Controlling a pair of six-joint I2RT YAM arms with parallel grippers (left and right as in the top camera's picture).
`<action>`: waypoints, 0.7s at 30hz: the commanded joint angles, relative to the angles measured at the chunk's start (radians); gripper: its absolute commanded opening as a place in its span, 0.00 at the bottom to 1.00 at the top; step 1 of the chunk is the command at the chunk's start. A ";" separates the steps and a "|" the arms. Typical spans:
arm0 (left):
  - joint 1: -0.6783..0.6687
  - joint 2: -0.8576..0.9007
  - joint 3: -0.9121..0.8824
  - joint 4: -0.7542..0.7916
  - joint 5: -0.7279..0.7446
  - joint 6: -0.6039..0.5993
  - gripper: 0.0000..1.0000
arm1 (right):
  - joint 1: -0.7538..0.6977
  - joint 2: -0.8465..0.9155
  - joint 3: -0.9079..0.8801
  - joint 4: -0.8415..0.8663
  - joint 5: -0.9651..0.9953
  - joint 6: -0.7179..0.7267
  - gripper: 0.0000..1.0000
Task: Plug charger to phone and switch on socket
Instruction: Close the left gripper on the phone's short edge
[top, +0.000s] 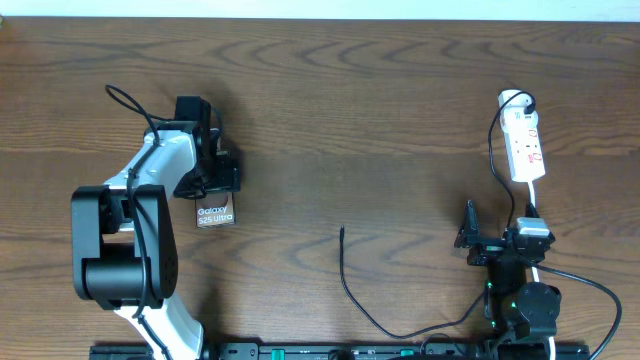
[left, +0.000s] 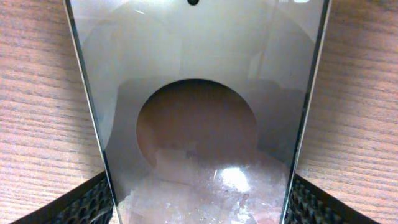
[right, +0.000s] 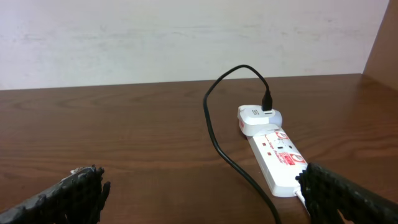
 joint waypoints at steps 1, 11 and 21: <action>0.002 0.051 -0.050 -0.012 -0.021 0.008 0.87 | 0.002 -0.003 -0.001 -0.004 0.008 0.014 0.99; 0.002 0.053 -0.058 -0.007 -0.021 0.008 0.91 | 0.002 -0.003 -0.001 -0.004 0.008 0.014 0.99; 0.002 0.053 -0.070 0.007 -0.021 0.008 0.90 | 0.002 -0.003 -0.001 -0.004 0.008 0.014 0.99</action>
